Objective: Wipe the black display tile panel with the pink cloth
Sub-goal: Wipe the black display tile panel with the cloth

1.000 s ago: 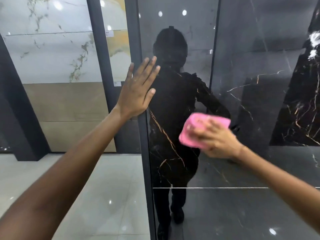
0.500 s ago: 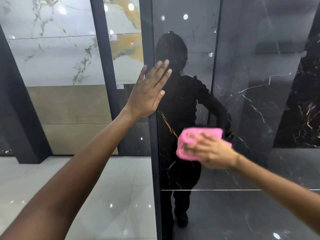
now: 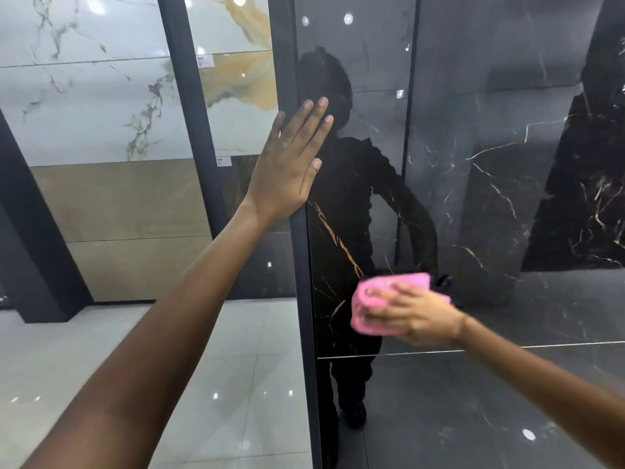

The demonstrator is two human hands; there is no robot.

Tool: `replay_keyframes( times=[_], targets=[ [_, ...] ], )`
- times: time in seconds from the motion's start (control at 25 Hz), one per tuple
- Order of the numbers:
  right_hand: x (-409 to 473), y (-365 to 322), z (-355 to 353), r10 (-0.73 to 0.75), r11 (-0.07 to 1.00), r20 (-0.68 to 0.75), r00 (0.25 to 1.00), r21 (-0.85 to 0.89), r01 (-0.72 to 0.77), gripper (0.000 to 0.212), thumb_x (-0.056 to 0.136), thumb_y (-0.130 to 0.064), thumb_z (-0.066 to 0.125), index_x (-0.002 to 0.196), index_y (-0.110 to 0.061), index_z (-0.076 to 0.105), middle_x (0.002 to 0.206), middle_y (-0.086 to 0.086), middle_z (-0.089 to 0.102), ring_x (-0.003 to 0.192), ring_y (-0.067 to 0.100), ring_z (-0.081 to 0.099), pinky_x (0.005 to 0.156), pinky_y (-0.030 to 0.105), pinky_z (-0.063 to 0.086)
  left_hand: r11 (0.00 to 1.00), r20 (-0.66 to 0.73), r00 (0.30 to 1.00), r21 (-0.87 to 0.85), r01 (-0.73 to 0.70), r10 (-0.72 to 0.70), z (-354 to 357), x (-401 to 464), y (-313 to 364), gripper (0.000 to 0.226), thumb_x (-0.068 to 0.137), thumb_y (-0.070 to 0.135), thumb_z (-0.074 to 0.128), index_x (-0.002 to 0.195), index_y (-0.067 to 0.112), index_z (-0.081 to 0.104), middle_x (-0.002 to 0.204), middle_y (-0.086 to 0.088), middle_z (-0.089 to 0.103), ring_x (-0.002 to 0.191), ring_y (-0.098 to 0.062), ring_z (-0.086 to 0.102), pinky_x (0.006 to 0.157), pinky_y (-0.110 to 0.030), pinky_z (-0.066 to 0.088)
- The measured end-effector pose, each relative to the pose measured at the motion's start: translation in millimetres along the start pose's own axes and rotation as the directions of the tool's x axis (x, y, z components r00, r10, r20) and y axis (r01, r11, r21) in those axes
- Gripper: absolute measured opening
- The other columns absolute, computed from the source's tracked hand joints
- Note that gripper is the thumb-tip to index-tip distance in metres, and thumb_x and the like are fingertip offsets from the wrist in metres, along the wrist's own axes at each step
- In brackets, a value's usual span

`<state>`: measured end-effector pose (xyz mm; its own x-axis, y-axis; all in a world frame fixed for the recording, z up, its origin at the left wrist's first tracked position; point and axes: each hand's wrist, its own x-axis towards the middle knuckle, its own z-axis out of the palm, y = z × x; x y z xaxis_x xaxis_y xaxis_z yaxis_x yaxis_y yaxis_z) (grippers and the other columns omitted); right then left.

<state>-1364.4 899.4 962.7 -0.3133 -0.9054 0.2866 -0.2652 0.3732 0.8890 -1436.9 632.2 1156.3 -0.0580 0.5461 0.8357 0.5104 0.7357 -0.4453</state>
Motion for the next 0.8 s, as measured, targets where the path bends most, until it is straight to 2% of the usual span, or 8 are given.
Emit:
replay_keyframes(
  times=[0.16, 0.28, 0.36, 0.44, 0.56, 0.68, 0.72, 0.8],
  targets=[
    [58, 43, -18, 0.627, 0.776, -0.155, 0.763, 0.210, -0.595, 0.059, 0.075, -0.017, 0.056, 0.133, -0.020, 0.048, 0.139, 0.001, 0.050, 0.132, 0.029, 0.039, 0.111, 0.045, 0.022, 0.997, -0.019, 0.999, -0.066, 0.048, -0.050, -1, -2, 7, 0.057, 0.094, 0.013, 0.043, 0.148, 0.005, 0.028, 0.156, -0.013, 0.024, 0.145, -0.025, 0.015, 0.119, -0.039, 0.001],
    [89, -43, -3, 0.241, 0.965, -0.014, 0.970, 0.106, -0.238, 0.068, 0.077, -0.020, 0.053, 0.142, -0.026, 0.034, 0.148, 0.001, 0.036, 0.135, 0.027, 0.031, 0.111, 0.049, 0.017, 0.940, -0.022, 0.964, -0.225, 0.255, -0.266, 8, -35, 44, 0.058, 0.094, 0.013, 0.041, 0.148, 0.002, 0.025, 0.156, -0.015, 0.021, 0.147, -0.024, 0.008, 0.120, -0.038, 0.001],
    [54, -93, 8, -0.108, 0.992, 0.211, 0.972, 0.092, 0.090, 0.073, 0.078, -0.027, 0.061, 0.145, -0.030, 0.031, 0.152, -0.004, 0.033, 0.140, 0.025, 0.022, 0.118, 0.050, -0.002, 0.904, -0.008, 0.929, -0.233, 0.359, -0.371, 21, -69, 79, 0.059, 0.094, 0.016, 0.037, 0.149, 0.001, 0.021, 0.157, -0.015, 0.017, 0.147, -0.021, 0.001, 0.120, -0.038, 0.000],
    [16, -84, 10, -0.233, 0.972, 0.248, 0.941, 0.086, 0.218, 0.074, 0.073, -0.029, 0.069, 0.141, -0.031, 0.041, 0.149, -0.007, 0.039, 0.140, 0.023, 0.025, 0.117, 0.048, -0.011, 0.917, 0.020, 0.929, -0.155, 0.368, -0.370, 36, -96, 99, 0.061, 0.095, 0.019, 0.035, 0.150, 0.004, 0.013, 0.158, -0.011, 0.006, 0.147, -0.020, -0.006, 0.120, -0.037, -0.002],
    [0, -1, 0, 0.064, 0.998, 0.031, 0.997, -0.012, -0.064, 0.061, 0.075, -0.023, 0.056, 0.135, -0.029, 0.045, 0.143, -0.004, 0.042, 0.131, 0.027, 0.035, 0.116, 0.045, 0.008, 0.936, 0.006, 0.938, -0.071, 0.346, -0.346, 50, -106, 97, 0.067, 0.096, 0.022, 0.034, 0.152, 0.012, -0.001, 0.158, -0.004, -0.014, 0.147, -0.019, -0.010, 0.120, -0.037, -0.005],
    [26, 39, -12, 0.527, 0.849, -0.094, 0.844, 0.091, -0.520, 0.047, 0.086, -0.022, 0.045, 0.133, -0.023, 0.048, 0.141, -0.003, 0.047, 0.133, 0.030, 0.036, 0.115, 0.044, 0.015, 0.936, -0.045, 0.936, -0.062, 0.347, -0.350, 52, -106, 98, 0.066, 0.097, 0.024, 0.032, 0.151, 0.013, -0.004, 0.158, -0.002, -0.018, 0.147, -0.019, -0.009, 0.120, -0.037, -0.004],
    [35, 21, -7, 0.525, 0.851, -0.107, 0.844, 0.069, -0.520, 0.049, 0.085, -0.021, 0.045, 0.134, -0.024, 0.047, 0.140, -0.003, 0.049, 0.133, 0.030, 0.036, 0.115, 0.045, 0.013, 0.935, -0.058, 0.935, -0.072, 0.346, -0.350, 52, -106, 99, 0.065, 0.097, 0.024, 0.031, 0.151, 0.013, -0.004, 0.158, -0.001, -0.018, 0.147, -0.019, -0.009, 0.120, -0.037, -0.004],
    [32, -48, 11, 0.217, 0.976, 0.022, 0.976, 0.011, -0.218, 0.062, 0.079, -0.022, 0.046, 0.140, -0.028, 0.036, 0.141, -0.006, 0.048, 0.136, 0.030, 0.029, 0.117, 0.045, 0.004, 0.933, -0.065, 0.933, -0.085, 0.348, -0.354, 53, -108, 97, 0.063, 0.099, 0.025, 0.027, 0.151, 0.014, -0.005, 0.158, 0.000, -0.019, 0.147, -0.018, -0.010, 0.120, -0.037, -0.004]
  ],
)
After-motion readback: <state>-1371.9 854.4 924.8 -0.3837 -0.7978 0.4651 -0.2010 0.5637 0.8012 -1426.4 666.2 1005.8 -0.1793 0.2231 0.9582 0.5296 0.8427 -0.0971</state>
